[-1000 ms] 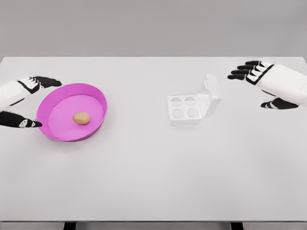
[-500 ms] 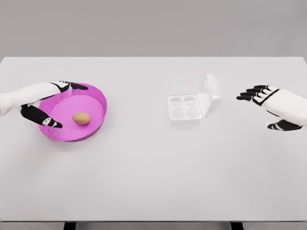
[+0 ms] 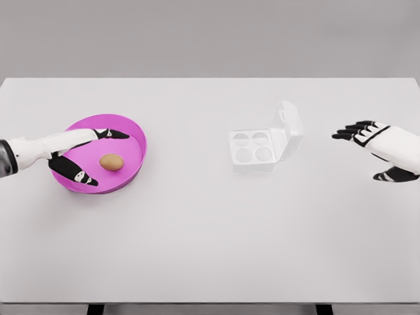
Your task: Pack egg into the box and close the box lid
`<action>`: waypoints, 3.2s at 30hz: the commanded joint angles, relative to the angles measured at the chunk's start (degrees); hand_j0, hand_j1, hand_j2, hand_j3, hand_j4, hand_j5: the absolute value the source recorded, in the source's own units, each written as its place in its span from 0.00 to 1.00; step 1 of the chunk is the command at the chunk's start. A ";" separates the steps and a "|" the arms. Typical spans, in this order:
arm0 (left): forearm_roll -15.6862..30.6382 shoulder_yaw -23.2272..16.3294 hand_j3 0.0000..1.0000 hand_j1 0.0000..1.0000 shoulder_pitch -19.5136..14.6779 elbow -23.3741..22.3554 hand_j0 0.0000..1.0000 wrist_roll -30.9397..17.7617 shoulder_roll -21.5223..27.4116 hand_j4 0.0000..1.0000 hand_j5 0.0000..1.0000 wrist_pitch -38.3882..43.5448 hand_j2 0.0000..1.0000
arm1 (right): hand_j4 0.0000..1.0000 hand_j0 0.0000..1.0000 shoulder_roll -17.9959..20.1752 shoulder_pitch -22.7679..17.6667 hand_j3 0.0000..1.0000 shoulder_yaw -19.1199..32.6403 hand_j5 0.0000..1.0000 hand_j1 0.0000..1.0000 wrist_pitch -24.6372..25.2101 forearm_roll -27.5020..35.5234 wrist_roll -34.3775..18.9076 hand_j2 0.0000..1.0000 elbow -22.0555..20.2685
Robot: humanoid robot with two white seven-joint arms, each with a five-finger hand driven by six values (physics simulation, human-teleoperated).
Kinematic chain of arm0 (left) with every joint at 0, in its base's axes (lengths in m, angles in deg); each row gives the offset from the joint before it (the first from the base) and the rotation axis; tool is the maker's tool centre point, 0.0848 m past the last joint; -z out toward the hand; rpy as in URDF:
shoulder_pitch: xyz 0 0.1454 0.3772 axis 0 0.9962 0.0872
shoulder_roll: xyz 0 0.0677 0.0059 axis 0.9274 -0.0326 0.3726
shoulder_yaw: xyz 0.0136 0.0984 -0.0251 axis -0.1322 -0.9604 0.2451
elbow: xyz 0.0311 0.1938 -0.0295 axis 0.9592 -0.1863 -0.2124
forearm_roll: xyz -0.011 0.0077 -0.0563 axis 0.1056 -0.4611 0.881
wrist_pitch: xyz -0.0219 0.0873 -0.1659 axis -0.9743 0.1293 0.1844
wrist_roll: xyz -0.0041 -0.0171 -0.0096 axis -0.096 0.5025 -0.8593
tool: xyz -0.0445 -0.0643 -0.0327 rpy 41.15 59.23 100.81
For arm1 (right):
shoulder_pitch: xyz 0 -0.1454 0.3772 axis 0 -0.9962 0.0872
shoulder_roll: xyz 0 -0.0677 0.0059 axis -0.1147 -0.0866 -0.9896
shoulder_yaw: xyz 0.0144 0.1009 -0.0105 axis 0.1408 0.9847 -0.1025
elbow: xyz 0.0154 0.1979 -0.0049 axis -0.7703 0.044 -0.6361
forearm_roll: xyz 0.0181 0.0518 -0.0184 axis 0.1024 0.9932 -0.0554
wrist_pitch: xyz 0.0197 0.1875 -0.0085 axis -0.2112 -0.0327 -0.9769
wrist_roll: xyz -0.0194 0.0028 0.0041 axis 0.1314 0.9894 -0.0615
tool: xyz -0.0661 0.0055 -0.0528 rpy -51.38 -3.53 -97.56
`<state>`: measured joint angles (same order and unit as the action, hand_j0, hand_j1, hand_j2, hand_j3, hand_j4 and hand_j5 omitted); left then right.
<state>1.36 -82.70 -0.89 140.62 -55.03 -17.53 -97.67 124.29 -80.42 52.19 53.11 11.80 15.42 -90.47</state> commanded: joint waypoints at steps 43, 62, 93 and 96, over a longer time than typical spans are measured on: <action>-22.06 0.89 0.79 0.79 -0.44 -3.06 0.79 0.01 -8.87 0.79 0.79 0.65 0.79 | 1.00 1.00 -2.27 15.20 1.00 -14.28 1.00 1.00 0.18 -4.34 0.03 1.00 15.32; -22.06 0.71 0.75 0.75 -0.35 -3.33 0.75 0.01 -9.93 0.75 0.75 0.65 0.75 | 1.00 1.00 -1.65 15.11 1.00 -14.10 1.00 1.00 0.18 -4.34 0.03 1.00 15.06; -23.55 1.77 0.66 0.66 0.17 -3.94 0.66 0.01 -10.98 0.66 0.66 0.65 0.66 | 1.00 1.00 -1.83 15.03 1.00 -13.92 1.00 1.00 0.18 -4.25 0.03 1.00 15.06; -23.46 1.86 0.66 0.66 0.18 -3.85 0.66 0.01 -10.98 0.66 0.66 0.65 0.66 | 1.00 1.00 -1.83 15.03 1.00 -13.92 1.00 1.00 0.18 -4.25 0.03 1.00 15.06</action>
<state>-22.26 -80.97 -0.71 136.71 -55.02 -28.56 -97.04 122.41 -65.40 38.25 53.13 7.20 15.43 -75.42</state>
